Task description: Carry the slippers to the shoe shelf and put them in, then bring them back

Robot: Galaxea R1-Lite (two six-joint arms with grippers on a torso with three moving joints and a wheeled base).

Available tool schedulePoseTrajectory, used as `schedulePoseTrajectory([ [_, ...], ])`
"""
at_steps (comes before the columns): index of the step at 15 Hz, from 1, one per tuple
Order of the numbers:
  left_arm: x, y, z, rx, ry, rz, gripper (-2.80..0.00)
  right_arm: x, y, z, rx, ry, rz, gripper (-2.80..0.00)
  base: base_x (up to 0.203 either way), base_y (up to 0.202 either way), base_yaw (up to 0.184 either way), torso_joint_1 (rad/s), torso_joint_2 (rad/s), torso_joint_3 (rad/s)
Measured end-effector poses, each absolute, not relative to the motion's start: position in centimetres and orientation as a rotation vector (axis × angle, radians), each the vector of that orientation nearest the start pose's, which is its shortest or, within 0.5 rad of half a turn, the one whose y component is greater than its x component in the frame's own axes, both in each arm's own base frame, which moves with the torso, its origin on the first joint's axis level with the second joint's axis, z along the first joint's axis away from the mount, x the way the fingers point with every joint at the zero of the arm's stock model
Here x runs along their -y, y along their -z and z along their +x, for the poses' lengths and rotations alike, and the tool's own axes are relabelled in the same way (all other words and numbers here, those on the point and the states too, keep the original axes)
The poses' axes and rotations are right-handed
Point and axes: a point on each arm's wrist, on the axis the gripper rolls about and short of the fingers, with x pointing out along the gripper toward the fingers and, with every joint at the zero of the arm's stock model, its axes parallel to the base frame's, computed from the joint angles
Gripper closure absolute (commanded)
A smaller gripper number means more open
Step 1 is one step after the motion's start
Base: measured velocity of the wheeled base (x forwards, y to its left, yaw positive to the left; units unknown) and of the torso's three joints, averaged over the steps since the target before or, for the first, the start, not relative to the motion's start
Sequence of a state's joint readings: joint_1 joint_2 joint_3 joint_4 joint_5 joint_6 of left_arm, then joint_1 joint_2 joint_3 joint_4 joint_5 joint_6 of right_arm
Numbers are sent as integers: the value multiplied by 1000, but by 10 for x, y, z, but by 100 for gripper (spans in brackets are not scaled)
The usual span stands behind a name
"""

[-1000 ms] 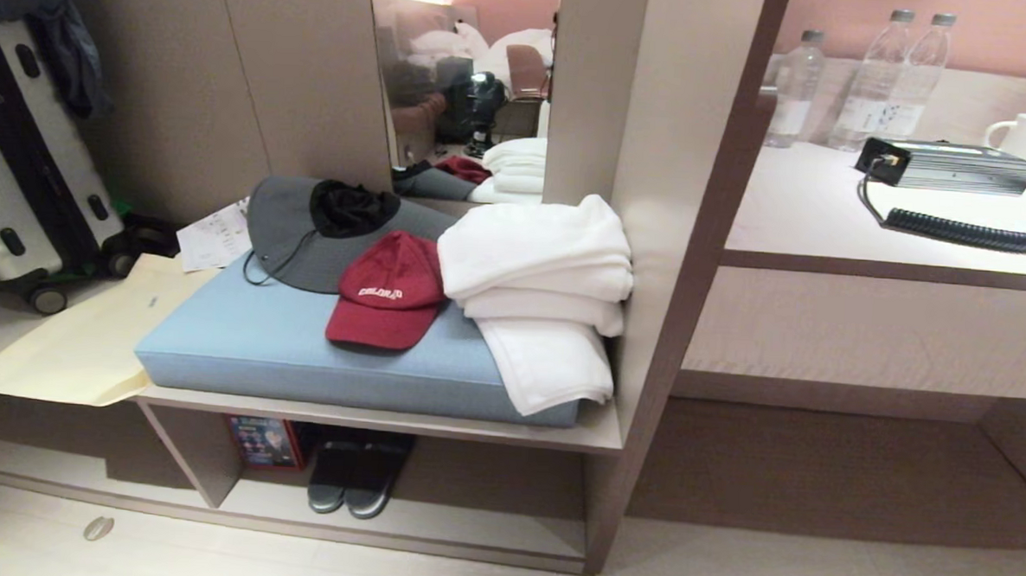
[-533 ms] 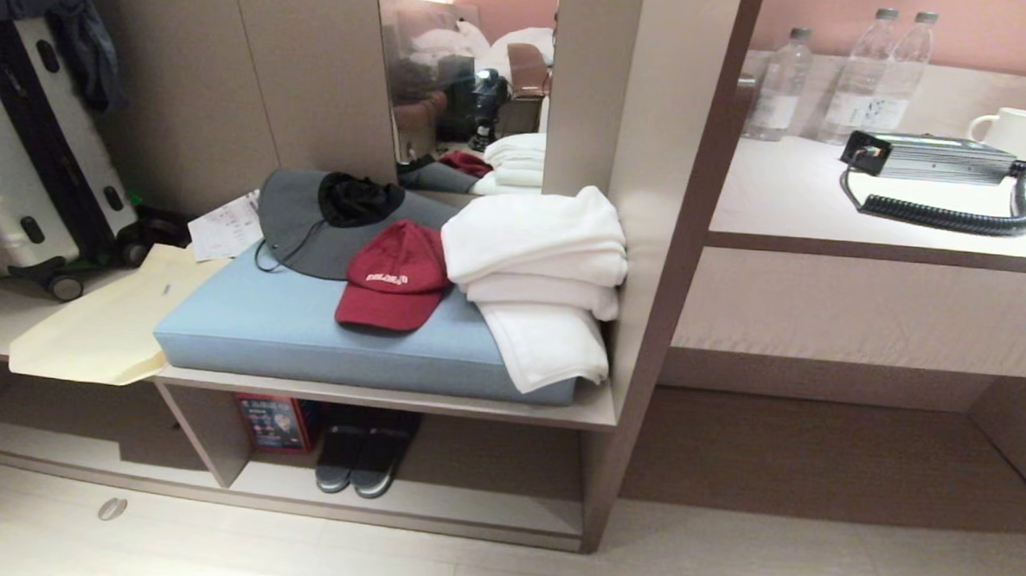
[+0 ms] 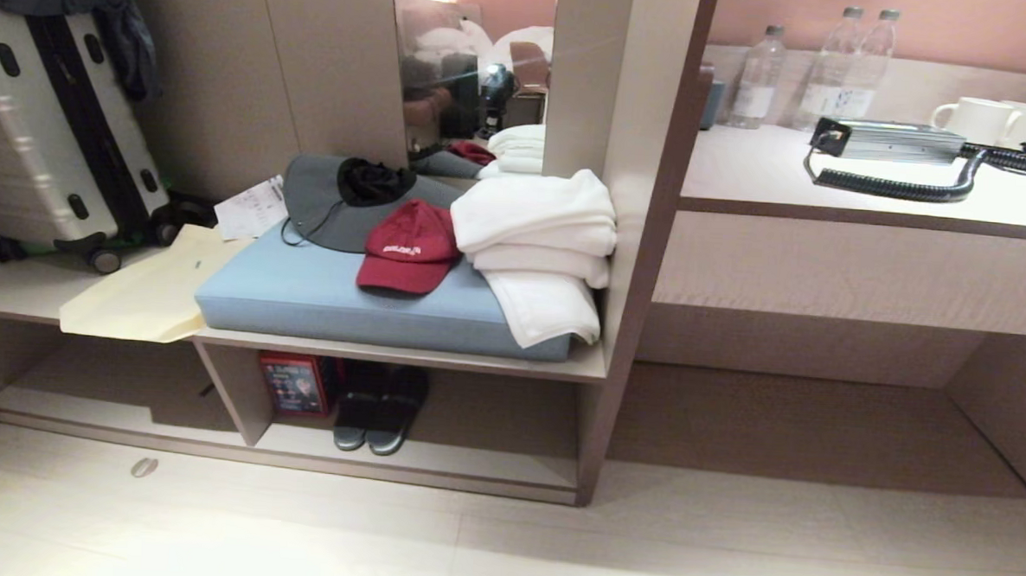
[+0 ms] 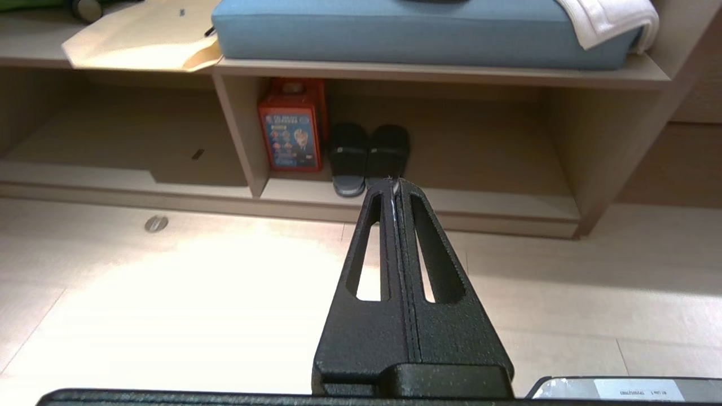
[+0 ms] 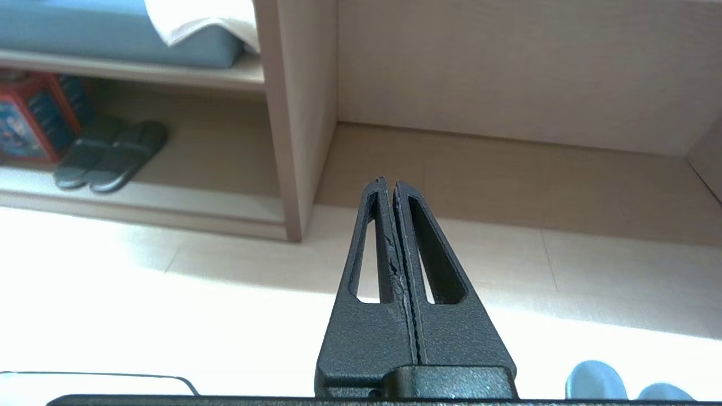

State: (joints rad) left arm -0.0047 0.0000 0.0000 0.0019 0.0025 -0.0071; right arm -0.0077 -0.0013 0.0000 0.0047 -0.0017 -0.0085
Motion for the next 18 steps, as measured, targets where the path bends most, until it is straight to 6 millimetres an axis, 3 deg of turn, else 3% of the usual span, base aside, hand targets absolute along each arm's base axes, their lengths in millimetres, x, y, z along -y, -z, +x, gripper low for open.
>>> schedulePoseTrajectory([
  [18,0,-75,-23,-2,3,-2,0,0,-75,-23,-2,10,-10,0,-194,0,2,2,2,2],
])
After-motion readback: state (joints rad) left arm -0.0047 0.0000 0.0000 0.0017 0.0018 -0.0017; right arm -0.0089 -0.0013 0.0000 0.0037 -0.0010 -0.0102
